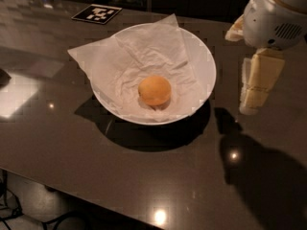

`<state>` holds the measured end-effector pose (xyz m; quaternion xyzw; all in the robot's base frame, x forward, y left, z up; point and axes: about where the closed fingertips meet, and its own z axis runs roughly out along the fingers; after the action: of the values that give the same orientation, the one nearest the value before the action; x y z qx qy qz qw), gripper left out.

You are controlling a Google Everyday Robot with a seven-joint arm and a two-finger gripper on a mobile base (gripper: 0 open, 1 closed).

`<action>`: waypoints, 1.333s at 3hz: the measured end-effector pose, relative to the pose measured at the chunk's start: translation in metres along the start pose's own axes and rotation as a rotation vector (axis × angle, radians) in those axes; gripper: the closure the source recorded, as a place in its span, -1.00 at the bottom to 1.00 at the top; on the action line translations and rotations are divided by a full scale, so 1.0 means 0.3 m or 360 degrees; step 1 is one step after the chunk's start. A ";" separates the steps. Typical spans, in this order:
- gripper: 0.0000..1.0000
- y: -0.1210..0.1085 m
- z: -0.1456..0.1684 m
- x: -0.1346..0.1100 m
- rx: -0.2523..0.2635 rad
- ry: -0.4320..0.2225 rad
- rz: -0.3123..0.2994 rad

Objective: Pick orange from white bowl

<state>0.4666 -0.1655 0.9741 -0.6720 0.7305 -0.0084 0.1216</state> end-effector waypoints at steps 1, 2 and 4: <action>-1.00 -0.014 0.000 -0.006 0.0033 -0.0012 0.0005; -1.00 -0.042 0.028 -0.122 0.0059 -0.0032 -0.0082; -1.00 -0.090 0.123 -0.374 -0.0001 -0.0049 -0.0233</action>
Offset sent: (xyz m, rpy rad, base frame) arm 0.0259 0.0826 -0.0062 -0.0043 -0.0364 0.1310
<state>0.5077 -0.0523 0.9618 -0.7237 0.6774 -0.0066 0.1316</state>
